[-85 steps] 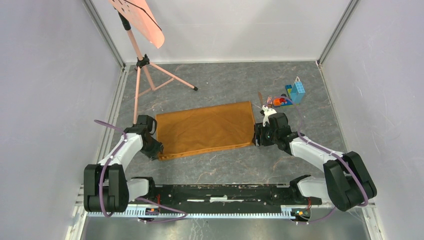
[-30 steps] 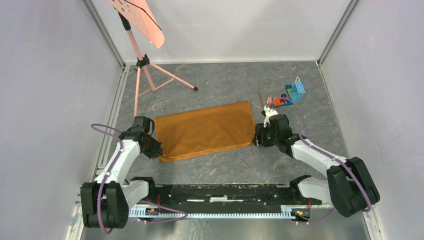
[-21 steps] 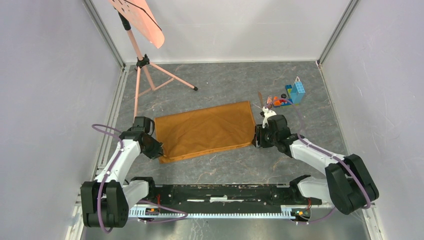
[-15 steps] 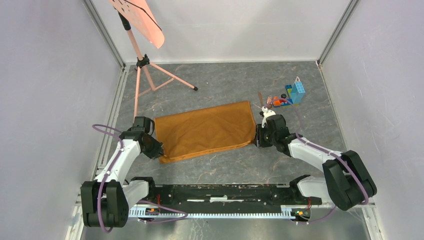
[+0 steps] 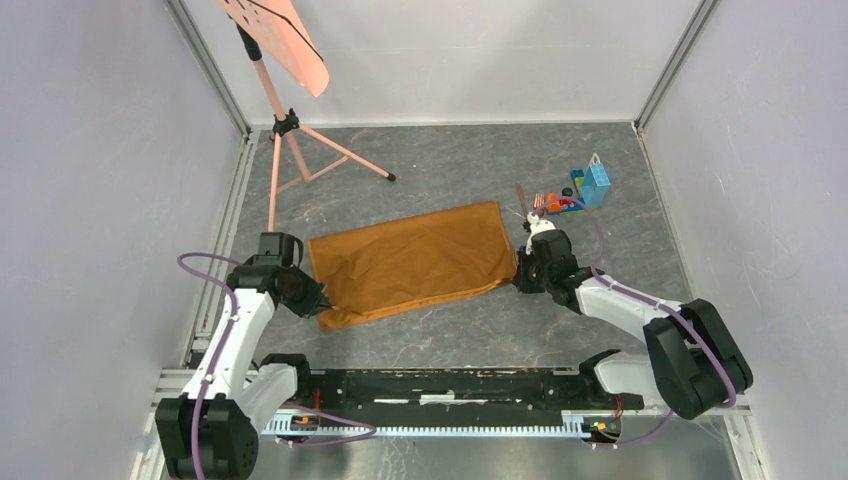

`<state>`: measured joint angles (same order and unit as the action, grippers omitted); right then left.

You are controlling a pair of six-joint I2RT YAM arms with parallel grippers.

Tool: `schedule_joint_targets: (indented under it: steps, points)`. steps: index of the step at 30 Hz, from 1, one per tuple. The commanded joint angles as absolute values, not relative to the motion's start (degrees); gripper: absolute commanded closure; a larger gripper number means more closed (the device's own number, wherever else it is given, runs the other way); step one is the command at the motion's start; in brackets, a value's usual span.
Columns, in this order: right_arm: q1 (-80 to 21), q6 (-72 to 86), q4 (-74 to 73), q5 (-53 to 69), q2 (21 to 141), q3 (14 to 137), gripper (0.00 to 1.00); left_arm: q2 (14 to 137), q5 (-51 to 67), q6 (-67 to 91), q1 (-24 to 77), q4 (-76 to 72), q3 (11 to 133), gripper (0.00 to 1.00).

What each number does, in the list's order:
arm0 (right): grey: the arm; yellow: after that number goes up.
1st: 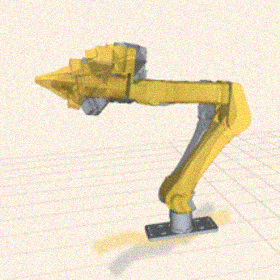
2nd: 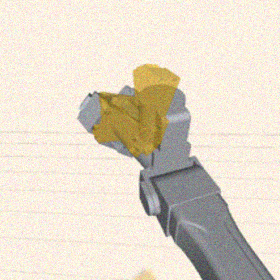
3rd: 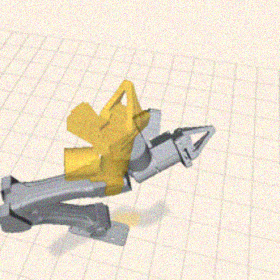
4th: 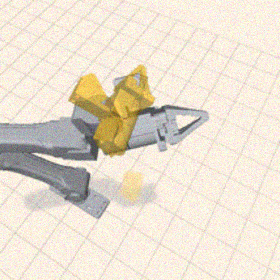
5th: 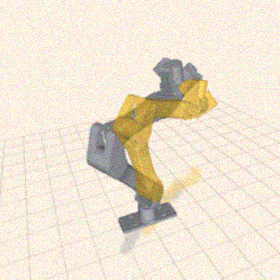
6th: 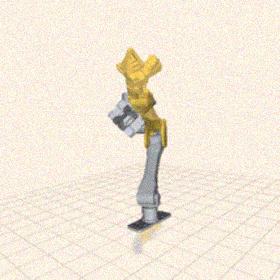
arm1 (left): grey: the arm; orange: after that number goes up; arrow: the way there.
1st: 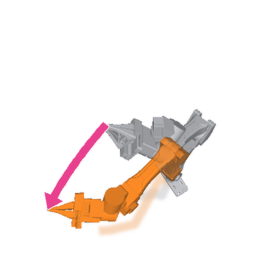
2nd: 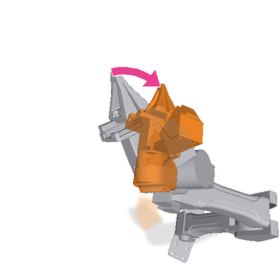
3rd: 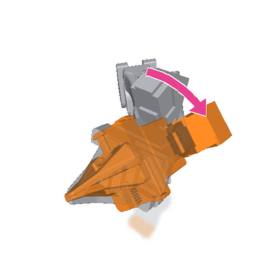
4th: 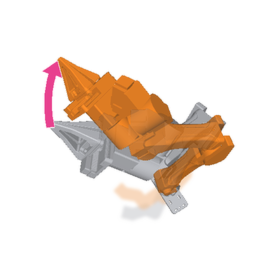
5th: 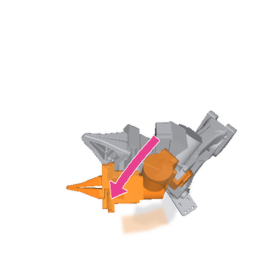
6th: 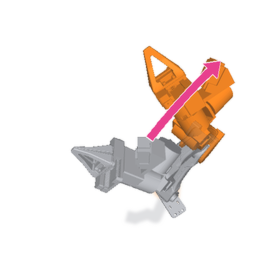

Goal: Fold the napkin into a case and place the utensils inside
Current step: Smooth out the rectangle-folded napkin at the center of the board.

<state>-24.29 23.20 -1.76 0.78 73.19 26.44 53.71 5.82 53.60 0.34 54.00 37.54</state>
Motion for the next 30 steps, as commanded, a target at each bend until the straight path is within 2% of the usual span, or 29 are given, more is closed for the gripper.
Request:
schedule_joint_targets:
  steps: [1, 12, 14, 17, 30]
  points:
    - [-24.57, 23.84, -0.91, -0.79, 73.49, 26.10, 0.89, 52.72, 11.00, 57.71, 0.09, 55.76, 34.00, 0.95]
    - [-24.60, 23.87, -0.36, -0.20, 73.22, 25.93, 0.89, 58.08, 3.07, 58.22, 0.09, 52.37, 29.47, 0.95]
    - [-24.58, 23.65, -0.40, -0.23, 73.01, 25.85, 0.91, 58.67, 1.95, 58.13, 0.13, 52.12, 29.91, 0.95]
    - [-24.61, 22.88, -0.47, -0.12, 72.54, 26.46, 1.00, 59.30, 0.61, 58.06, 0.09, 51.66, 30.15, 0.92]
    - [-24.54, 19.21, -7.77, -2.74, 67.38, 29.74, 1.00, 63.26, 0.18, 57.52, 0.09, 48.34, 28.83, 0.86]
